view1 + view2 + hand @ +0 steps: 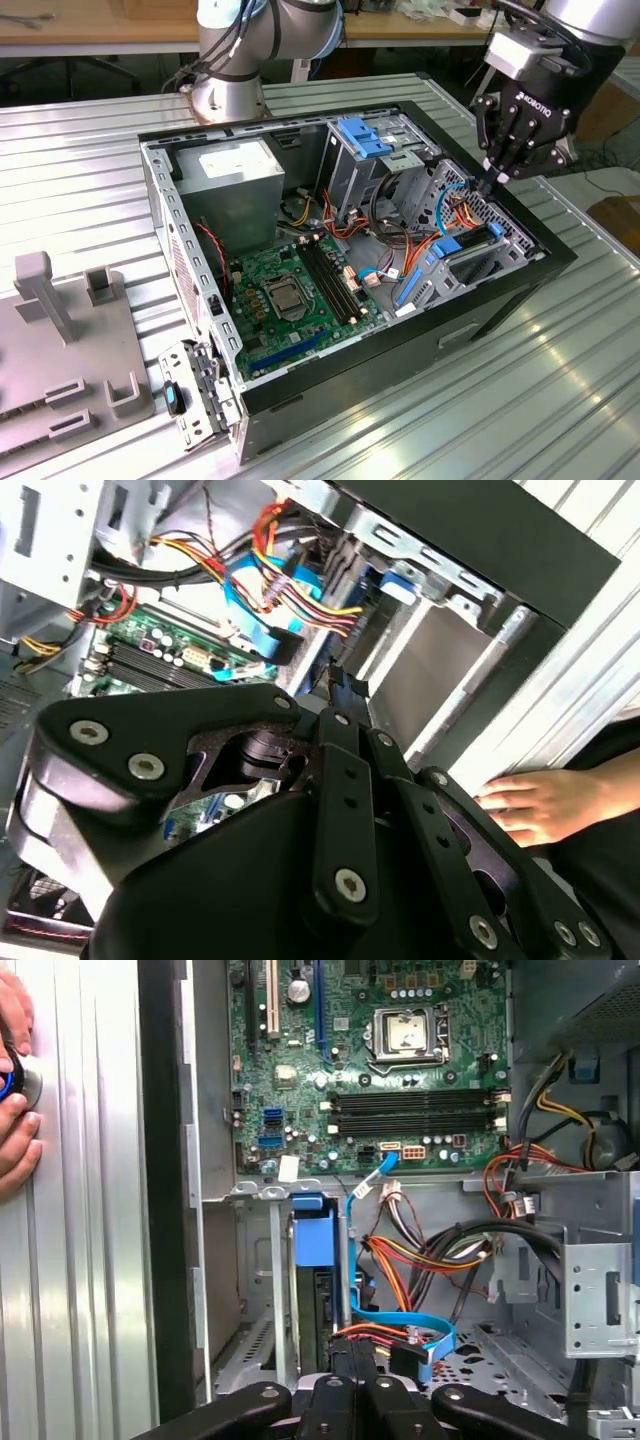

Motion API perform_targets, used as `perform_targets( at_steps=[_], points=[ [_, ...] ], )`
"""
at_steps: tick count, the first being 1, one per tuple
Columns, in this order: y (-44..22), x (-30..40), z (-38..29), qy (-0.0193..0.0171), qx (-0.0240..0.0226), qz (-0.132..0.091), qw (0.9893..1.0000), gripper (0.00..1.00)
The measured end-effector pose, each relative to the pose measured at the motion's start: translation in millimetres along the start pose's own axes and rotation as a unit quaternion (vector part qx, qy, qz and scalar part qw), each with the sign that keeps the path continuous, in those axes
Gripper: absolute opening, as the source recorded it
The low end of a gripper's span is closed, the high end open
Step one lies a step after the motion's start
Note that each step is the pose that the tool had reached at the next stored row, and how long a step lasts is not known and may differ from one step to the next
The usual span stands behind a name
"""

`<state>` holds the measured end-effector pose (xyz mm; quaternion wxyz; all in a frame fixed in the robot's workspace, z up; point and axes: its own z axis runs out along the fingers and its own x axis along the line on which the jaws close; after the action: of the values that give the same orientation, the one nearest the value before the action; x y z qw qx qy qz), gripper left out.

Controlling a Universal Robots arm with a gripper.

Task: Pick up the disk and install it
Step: 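Insert the second disk wire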

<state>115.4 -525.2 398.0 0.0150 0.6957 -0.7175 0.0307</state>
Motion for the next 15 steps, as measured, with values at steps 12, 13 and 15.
perform_targets(
  at_steps=[12,13,15],
  points=[
    [-3.1,-32.6,-2.0,0.0183,0.0004,-0.001,0.9998,0.11],
    [-3.1,-32.6,-2.0,0.0184,0.0004,-0.001,0.9998,0.11],
    [-3.2,-32.6,-2.0,0.0185,0.0004,-0.001,0.9998,0.11]
  ],
)
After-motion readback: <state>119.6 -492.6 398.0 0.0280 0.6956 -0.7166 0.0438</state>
